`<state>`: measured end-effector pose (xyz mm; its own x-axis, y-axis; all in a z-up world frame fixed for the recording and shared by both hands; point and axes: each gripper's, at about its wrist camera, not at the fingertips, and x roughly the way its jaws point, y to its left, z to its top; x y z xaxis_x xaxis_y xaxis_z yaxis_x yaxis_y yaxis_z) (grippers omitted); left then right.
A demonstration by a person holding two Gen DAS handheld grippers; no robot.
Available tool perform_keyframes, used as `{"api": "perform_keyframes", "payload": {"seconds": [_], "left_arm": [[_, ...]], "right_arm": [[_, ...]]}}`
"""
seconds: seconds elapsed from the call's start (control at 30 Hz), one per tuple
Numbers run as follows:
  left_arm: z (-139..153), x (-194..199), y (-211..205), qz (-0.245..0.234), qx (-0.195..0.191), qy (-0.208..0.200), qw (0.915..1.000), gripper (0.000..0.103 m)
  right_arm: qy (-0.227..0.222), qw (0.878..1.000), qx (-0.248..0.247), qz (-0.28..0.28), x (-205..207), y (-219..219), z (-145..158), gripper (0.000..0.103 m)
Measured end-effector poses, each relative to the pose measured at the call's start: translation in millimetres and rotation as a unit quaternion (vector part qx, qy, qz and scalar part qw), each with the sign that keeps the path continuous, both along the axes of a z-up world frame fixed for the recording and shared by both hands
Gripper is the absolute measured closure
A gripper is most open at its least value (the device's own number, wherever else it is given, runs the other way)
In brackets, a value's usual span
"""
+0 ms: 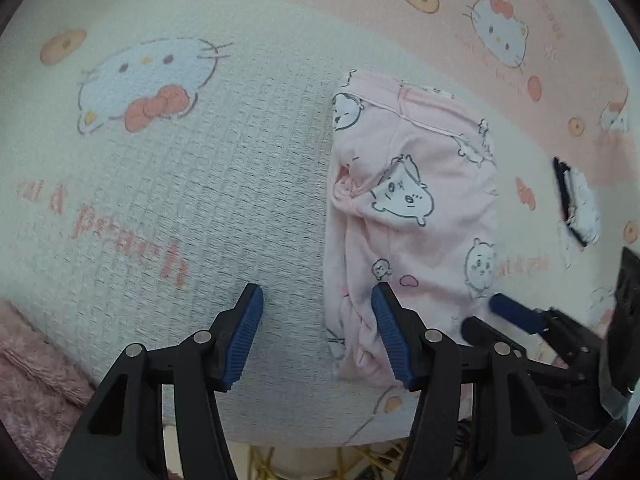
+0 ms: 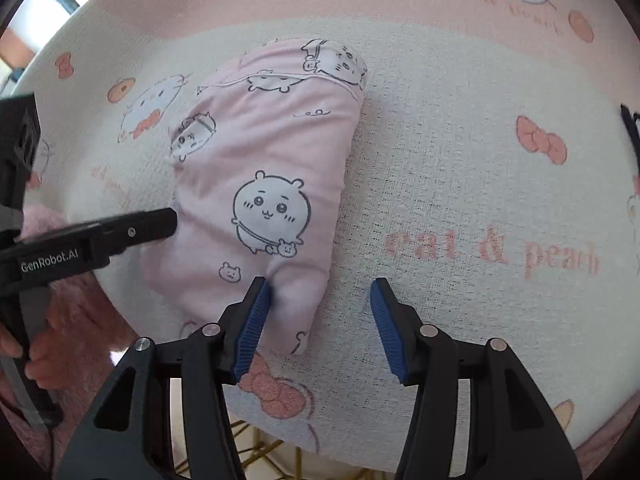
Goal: Fold clothes
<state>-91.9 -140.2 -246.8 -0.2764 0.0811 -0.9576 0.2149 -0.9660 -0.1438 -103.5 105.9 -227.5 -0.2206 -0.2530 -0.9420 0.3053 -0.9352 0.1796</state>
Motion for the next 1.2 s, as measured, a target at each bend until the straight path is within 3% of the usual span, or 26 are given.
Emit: {"api": "perform_keyframes", "payload": {"seconds": [0.03,0.2,0.33,0.4,0.5,0.6,0.67,0.73,0.77,0.8,0.93,1.03,1.2], "left_arm": [[1,1,0,-0.001,-0.013,0.000,0.9999,0.043],[4,9,5,-0.020,0.019,0.012,0.9996,0.043],[6,15,8,-0.034,0.044,0.022,0.9982,0.043],[-1,13,0,-0.016,0.020,0.005,0.9997,0.043],[2,3,-36,0.036,0.071,0.017,0.9967,0.045],[12,-17,-56,0.029,0.069,0.049,0.9960,0.055],[11,-21,-61,0.010,0.133,0.060,0.9892,0.059],[8,-23,-61,-0.016,0.208,0.067,0.9756,0.059],[7,-21,-54,-0.032,0.227,0.066,0.9712,0.059],[5,-21,-44,-0.049,0.221,0.065,0.9719,0.059],[-8,-44,-3,-0.106,0.110,0.039,0.9875,0.059],[-6,-50,-7,-0.092,0.094,0.039,0.9906,0.059],[-7,-50,-32,-0.025,0.132,0.040,0.9901,0.059]], "right_arm": [[-0.003,1.000,0.011,-0.005,2,2,1,0.043],[0.014,0.999,-0.003,-0.033,16,18,14,0.043],[0.007,1.000,-0.008,-0.007,23,4,14,0.043],[-0.014,0.999,0.033,0.019,21,-10,4,0.043],[-0.005,0.999,0.033,0.015,15,-2,18,0.044],[0.026,1.000,0.017,0.003,0,5,45,0.044],[0.038,0.999,0.026,0.021,-13,-13,52,0.043],[0.036,0.997,0.049,0.037,-20,-29,44,0.043],[0.031,0.997,0.062,0.043,-24,-34,37,0.043],[0.025,0.996,0.070,0.047,-26,-40,30,0.043],[-0.004,0.997,0.057,0.044,-26,-55,2,0.042],[-0.014,0.999,0.036,0.027,-18,-46,1,0.042],[-0.051,0.997,0.042,0.049,-5,-35,3,0.042]]}}
